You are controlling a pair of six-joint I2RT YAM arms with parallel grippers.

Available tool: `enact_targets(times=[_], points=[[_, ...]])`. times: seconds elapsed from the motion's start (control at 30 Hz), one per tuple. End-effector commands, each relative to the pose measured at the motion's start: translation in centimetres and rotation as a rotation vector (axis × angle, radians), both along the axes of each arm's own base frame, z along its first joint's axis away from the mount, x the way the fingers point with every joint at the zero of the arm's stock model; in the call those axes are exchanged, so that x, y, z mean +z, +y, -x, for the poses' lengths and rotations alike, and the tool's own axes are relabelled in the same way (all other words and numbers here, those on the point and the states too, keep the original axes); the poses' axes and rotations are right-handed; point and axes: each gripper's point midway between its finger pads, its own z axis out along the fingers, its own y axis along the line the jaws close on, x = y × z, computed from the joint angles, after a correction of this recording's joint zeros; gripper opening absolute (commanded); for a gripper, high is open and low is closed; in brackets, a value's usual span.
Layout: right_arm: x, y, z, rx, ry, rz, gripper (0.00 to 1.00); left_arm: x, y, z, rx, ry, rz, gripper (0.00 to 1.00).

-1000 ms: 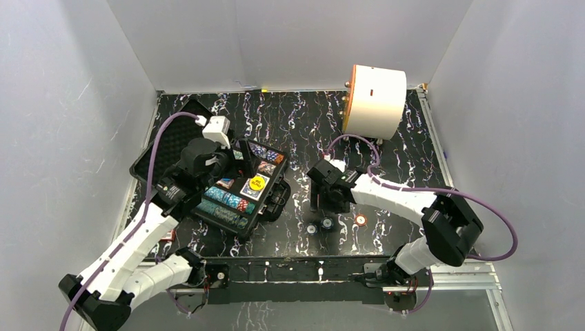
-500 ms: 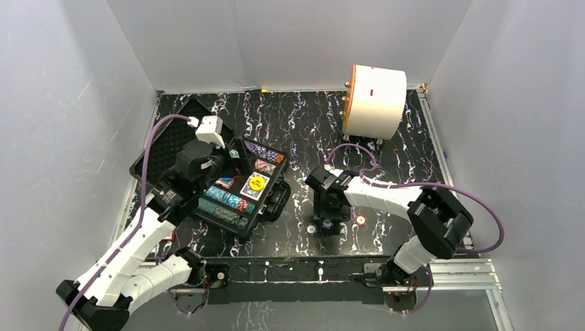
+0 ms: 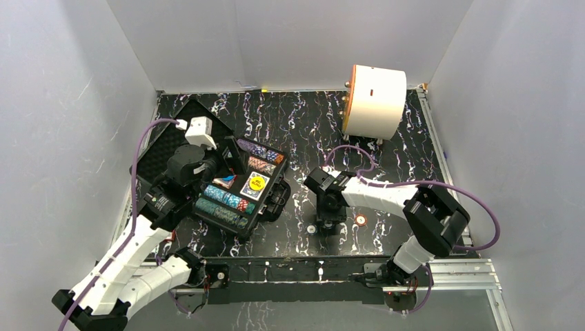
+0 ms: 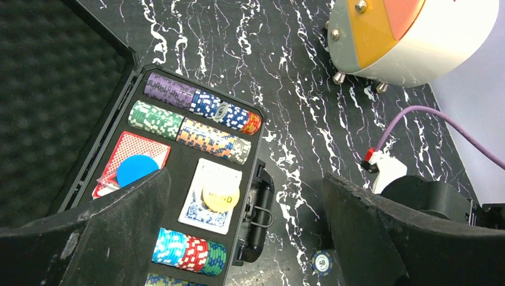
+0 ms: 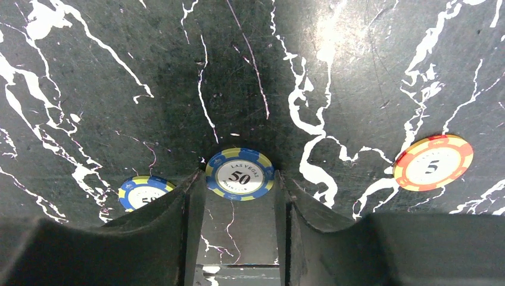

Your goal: Pack up texas hold em set

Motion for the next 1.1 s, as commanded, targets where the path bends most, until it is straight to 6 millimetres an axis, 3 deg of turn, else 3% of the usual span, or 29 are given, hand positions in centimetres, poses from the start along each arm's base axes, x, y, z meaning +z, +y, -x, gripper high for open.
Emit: enact_targets(times=[0.0,0.43,1.07], points=[[-1.1,0.0,-0.6,-0.008,-0.025,0.021,0.46,0.0,0.8,0.0,0.031,-0.005,-0.014,0.98],[3.5,2.1,-2.5,-0.005,-0.148,-0.118,0.46,-1.5,-0.1,0.0,-0.003,0.046,-0.020,0.98],[3.8,5.9,-0.9,0.185,-0.130,-0.160,0.47,-2.3,0.2,0.1,0.021,0.079,-0.024,0.98]])
